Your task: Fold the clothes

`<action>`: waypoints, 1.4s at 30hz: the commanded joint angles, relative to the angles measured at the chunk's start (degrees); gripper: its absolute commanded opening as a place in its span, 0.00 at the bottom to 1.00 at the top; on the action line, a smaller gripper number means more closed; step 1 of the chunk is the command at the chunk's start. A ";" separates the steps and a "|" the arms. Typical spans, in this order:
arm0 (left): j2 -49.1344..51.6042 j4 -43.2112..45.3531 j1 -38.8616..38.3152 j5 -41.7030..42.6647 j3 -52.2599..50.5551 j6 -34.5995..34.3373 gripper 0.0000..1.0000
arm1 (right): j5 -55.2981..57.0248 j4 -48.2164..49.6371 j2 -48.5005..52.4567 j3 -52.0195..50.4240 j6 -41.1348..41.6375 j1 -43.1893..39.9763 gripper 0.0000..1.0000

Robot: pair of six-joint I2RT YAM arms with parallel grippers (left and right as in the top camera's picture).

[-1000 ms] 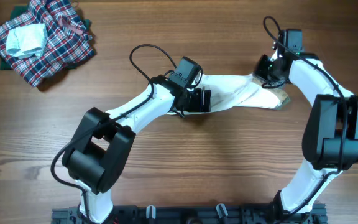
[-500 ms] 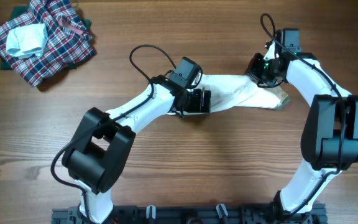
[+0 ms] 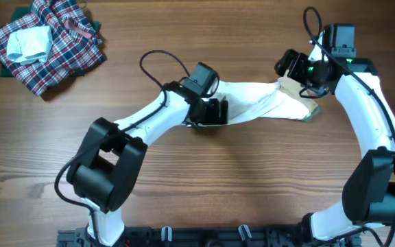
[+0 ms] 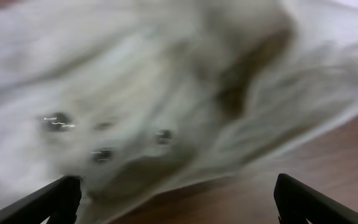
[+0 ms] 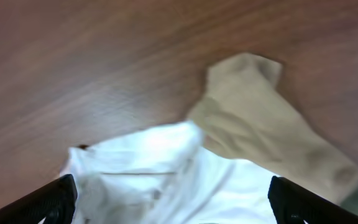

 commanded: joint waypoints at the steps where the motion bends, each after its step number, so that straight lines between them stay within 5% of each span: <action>1: -4.09 -1.81 3.93 -1.79 -0.24 1.16 1.00 | 5.25 -1.29 0.22 -0.04 -1.27 -0.13 1.00; 13: -7.67 -10.34 11.61 -1.49 -0.26 4.11 1.00 | 6.58 -4.94 0.33 -0.07 -2.97 -0.13 1.00; 18: -5.46 -9.44 12.55 6.05 -0.26 5.77 1.00 | 6.56 -5.18 0.35 -0.07 -2.89 -0.13 1.00; 42: 1.81 -4.87 12.55 11.08 -0.26 5.05 1.00 | 6.51 -6.05 0.35 -0.07 -2.91 -0.11 1.00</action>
